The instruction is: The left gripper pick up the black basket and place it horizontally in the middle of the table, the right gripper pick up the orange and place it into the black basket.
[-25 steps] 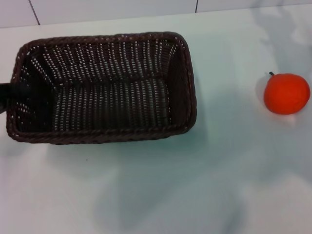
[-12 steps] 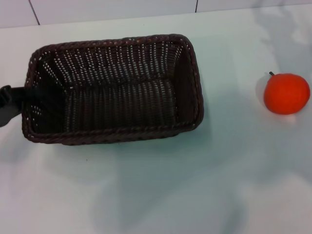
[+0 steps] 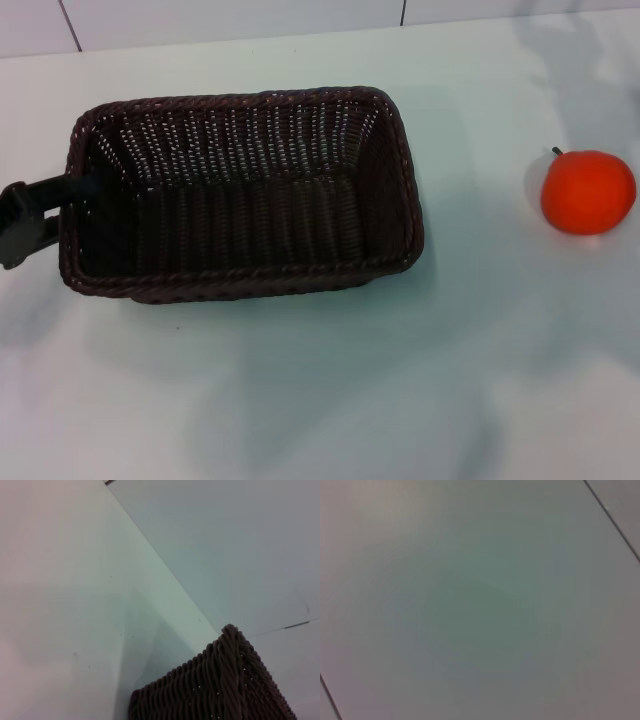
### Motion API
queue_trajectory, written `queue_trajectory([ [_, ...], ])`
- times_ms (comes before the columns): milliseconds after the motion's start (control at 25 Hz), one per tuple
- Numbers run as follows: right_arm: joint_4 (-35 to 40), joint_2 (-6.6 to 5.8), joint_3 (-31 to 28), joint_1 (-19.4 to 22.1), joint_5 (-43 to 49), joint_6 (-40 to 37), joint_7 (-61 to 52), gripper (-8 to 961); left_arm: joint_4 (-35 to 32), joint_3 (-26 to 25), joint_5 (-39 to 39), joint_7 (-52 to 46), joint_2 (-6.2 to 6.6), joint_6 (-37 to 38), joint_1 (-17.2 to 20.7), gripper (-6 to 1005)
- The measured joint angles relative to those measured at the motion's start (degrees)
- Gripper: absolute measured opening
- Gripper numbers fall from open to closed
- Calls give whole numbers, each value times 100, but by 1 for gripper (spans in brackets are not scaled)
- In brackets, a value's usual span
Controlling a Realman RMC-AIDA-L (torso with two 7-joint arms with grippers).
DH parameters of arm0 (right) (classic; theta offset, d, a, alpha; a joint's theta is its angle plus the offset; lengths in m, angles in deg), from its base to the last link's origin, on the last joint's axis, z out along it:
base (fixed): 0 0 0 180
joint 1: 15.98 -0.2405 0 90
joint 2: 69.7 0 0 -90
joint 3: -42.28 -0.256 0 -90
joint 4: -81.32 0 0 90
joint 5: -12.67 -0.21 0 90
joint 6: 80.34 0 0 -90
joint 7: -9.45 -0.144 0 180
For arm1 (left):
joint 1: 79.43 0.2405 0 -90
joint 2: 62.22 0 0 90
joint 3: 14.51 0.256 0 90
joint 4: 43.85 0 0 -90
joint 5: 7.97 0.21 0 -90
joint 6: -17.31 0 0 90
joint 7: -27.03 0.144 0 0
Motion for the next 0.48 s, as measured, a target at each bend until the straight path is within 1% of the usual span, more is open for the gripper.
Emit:
queue_trajectory([
  [200, 45, -7, 74, -20, 37, 64, 0, 738, 3, -5, -113, 25, 3, 16, 72, 504],
  [320, 146, -59, 376, -17, 78, 90, -228, 738, -11, -148, -336, 208, 32, 33, 108, 623],
  [480, 766, -100, 1210, 192, 91, 249, -1158, 739, -44, -512, -724, 491, 92, 211, 113, 622],
])
